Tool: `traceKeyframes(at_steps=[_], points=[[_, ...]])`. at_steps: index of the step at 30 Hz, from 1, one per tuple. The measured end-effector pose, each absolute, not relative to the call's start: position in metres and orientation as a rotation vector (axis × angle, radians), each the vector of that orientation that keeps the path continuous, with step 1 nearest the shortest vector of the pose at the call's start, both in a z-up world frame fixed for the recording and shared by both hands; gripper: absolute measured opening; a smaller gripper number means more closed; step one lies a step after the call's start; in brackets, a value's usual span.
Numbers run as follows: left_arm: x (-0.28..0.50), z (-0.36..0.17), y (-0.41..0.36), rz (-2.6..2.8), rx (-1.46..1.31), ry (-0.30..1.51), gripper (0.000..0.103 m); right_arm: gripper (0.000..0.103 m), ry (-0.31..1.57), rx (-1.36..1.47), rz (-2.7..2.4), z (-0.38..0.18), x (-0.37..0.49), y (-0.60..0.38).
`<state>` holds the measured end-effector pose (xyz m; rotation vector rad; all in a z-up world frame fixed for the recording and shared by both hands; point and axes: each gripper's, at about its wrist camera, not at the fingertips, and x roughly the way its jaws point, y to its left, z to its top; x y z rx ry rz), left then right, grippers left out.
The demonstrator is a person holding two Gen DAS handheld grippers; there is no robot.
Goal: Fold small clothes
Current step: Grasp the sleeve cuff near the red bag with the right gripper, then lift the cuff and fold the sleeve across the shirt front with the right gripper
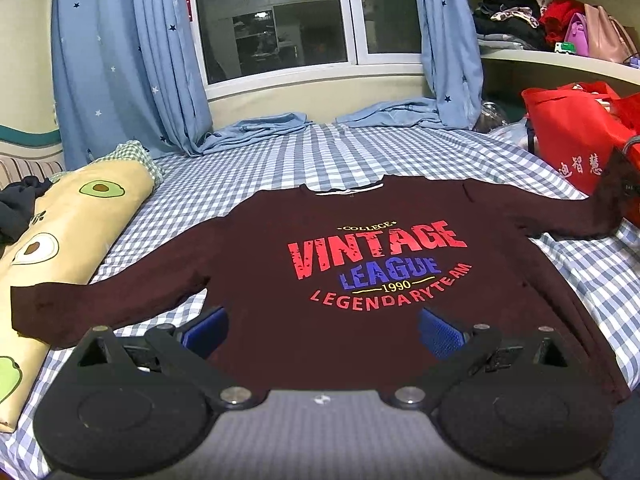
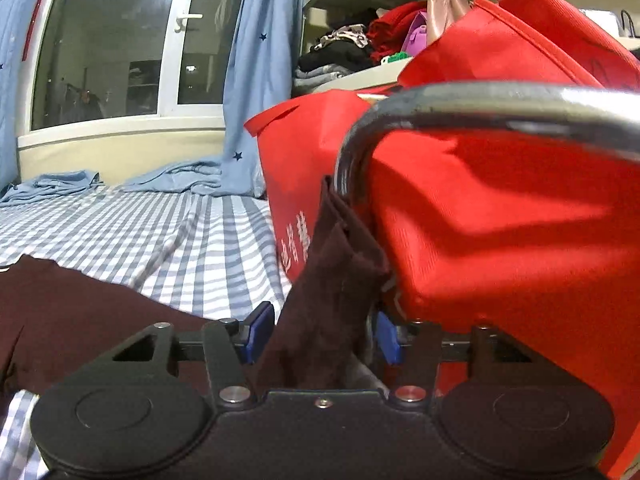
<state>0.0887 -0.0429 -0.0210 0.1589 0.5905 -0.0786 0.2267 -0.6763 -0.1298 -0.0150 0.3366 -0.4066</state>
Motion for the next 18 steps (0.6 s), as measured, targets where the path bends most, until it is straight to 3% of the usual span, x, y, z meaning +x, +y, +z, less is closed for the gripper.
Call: traceKeyframes(at_steps=[3,5,7,12,18], points=[[0.089,-0.020,-0.041,-0.072,0.146,0.593,0.102,0.035,0.345,-0.021,-0.423,-0.126,0.233,-0.679],[0.088,-0.020,-0.039,-0.069,0.138,0.596,0.102,0.016,0.352,-0.034,-0.436,-0.124,0.235,-0.680],[0.087,-0.018,-0.037,-0.066,0.132,0.594,0.102,0.010,0.359,-0.031,-0.415,-0.120,0.235,-0.680],[0.081,-0.012,-0.026,-0.058,0.096,0.569,0.102,0.008,0.314,-0.122,-0.339,-0.099,0.229,-0.647],[0.071,-0.007,-0.001,-0.007,0.062,0.559,0.102,0.007,0.260,-0.187,-0.222,-0.034,0.253,-0.571]])
